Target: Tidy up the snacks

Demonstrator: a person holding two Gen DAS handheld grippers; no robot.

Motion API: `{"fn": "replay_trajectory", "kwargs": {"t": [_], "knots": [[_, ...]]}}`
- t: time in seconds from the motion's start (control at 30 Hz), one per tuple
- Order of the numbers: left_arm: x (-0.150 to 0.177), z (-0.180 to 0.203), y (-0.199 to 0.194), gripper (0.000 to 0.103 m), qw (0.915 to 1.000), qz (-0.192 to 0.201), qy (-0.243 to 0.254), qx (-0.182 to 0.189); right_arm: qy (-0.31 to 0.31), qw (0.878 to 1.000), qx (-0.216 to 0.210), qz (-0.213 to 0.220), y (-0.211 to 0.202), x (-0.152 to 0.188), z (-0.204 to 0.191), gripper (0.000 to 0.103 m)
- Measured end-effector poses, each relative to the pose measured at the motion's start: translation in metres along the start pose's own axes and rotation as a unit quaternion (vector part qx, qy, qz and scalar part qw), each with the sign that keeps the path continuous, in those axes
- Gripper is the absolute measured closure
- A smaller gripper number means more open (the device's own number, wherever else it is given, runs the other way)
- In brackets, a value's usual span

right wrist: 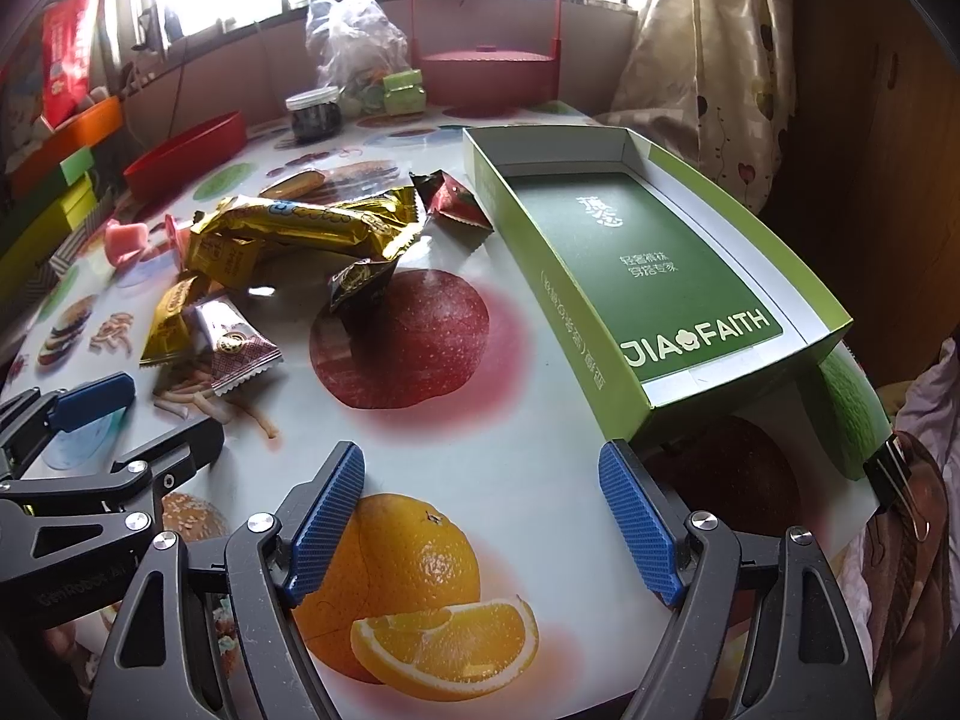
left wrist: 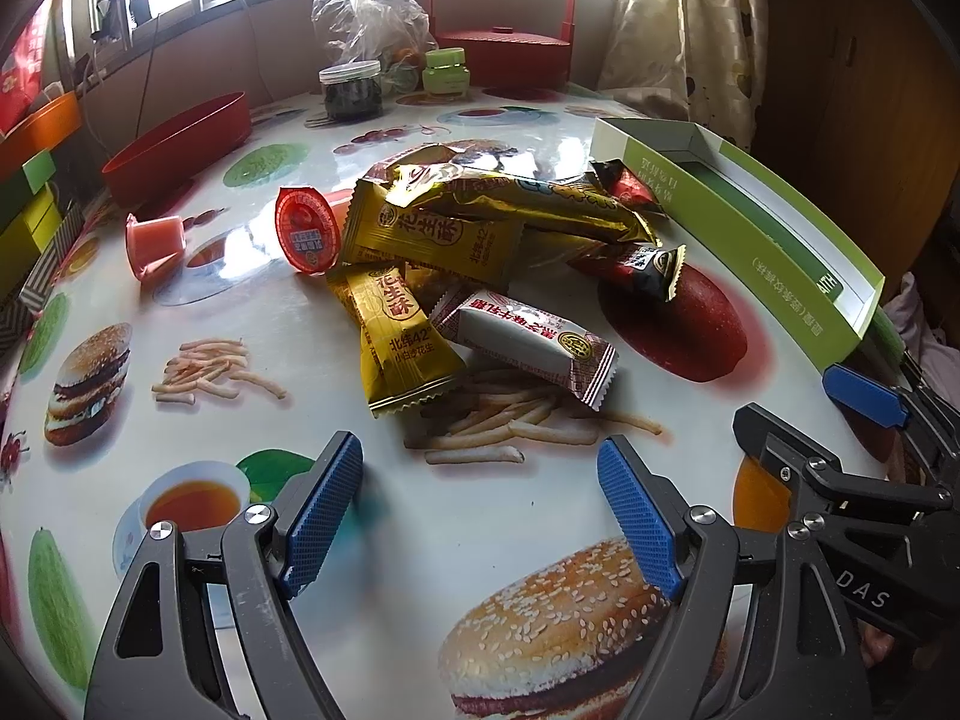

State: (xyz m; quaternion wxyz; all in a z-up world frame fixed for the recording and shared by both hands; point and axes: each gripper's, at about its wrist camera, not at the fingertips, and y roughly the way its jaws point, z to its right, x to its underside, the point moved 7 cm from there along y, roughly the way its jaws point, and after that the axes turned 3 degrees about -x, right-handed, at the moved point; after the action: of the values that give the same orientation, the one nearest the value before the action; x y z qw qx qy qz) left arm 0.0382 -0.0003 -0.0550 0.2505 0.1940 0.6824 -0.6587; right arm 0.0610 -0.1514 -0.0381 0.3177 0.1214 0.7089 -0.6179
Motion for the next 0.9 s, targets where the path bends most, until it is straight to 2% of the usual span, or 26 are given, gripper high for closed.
{"fn": "replay_trajectory", "kwargs": {"t": [0.9], "knots": [[0.0019,-0.0013,-0.001,0.022,1.0,0.002,0.001,-0.001,0.0,1.0,0.001,0.004,0.0002,0.0001,-0.0004,0.022]]}}
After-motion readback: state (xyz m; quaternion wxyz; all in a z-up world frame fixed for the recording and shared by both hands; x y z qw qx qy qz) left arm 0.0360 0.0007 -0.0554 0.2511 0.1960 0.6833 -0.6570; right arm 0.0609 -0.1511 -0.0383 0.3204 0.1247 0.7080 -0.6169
